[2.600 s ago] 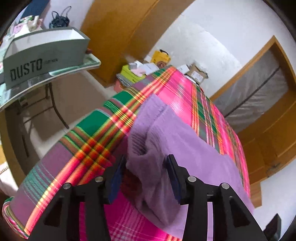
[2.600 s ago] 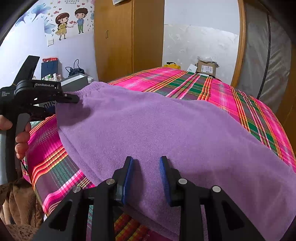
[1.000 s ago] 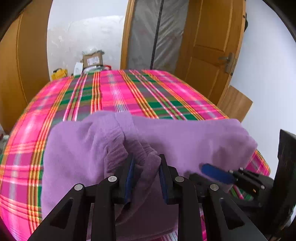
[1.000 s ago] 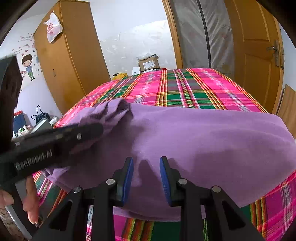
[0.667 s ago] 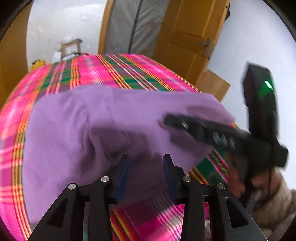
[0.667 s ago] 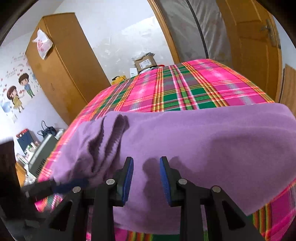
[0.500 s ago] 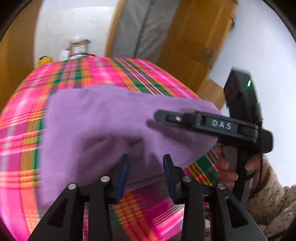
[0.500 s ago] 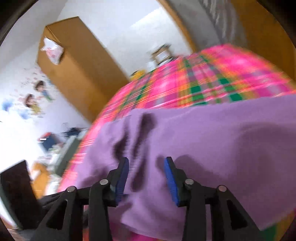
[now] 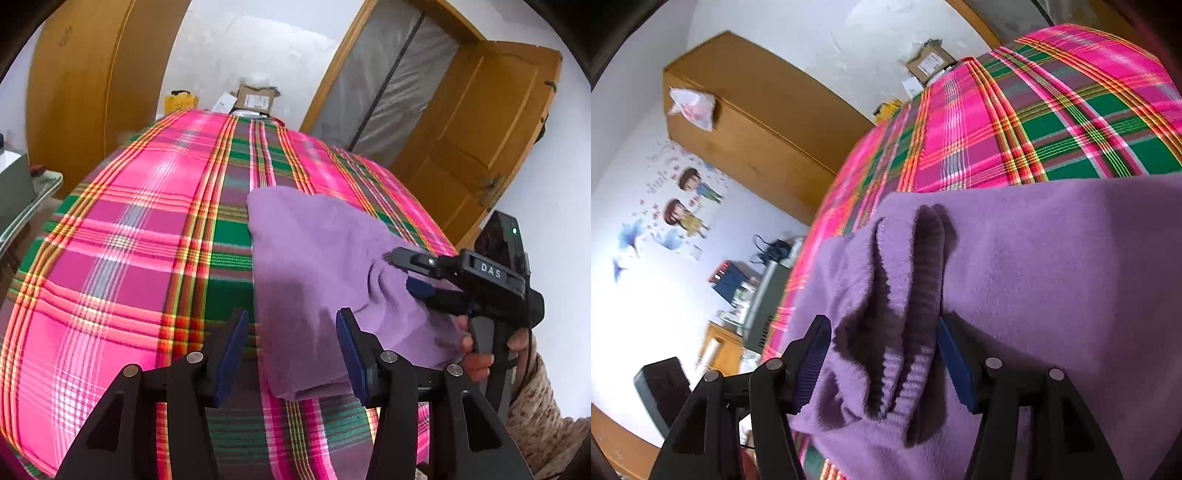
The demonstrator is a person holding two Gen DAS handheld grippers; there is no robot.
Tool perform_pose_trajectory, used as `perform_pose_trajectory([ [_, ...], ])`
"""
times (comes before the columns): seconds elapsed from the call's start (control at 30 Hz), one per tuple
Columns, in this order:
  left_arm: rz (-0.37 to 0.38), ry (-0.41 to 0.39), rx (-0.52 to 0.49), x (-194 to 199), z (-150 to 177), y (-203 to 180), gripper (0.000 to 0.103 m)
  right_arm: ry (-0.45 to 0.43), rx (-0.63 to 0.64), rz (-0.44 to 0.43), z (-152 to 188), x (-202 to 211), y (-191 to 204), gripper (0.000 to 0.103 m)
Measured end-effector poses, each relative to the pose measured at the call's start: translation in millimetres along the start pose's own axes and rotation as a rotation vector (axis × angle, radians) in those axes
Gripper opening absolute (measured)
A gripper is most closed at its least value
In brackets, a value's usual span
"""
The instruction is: Fold clothes
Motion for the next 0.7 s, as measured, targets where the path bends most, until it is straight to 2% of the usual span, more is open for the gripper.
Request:
perform_pose_trajectory([
  [0.17,0.005,0.021,-0.003,-3.7,3.6,-0.7,0.051,0.010,0.016,0.055,-1.5,-12.9,5.1,0.062],
  [0.23,0.005,0.028,-0.005,-3.3,5.8,-0.4,0.051,0.012,0.007,0.049,1.0,-13.2,4.9,0.053],
  [0.27,0.005,0.031,-0.007,-2.9,7.1,-0.5,0.051,0.013,0.001,0.044,2.9,-12.5,4.7,0.043],
  [0.37,0.010,0.034,-0.011,-2.1,6.1,-0.2,0.051,-0.008,0.010,0.013,3.3,-4.9,9.4,0.036],
  [0.57,0.030,0.041,-0.010,-1.2,3.8,-1.8,0.051,-0.111,0.060,-0.002,-4.0,33.3,29.3,0.034],
  [0.7,0.035,0.056,-0.019,-3.7,8.0,-8.1,0.051,-0.141,0.045,0.063,-4.9,58.7,22.3,0.034],
])
Point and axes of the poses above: each gripper's, at about its wrist camera, not at the fingertips, and x roughly against the way its jaws point, y to its left, z to its underside, the point moved 6 cm from there along -x, roughly the way its jaws point, and after that the axes turned 11 degrees about -z, right-handed, at the moved point
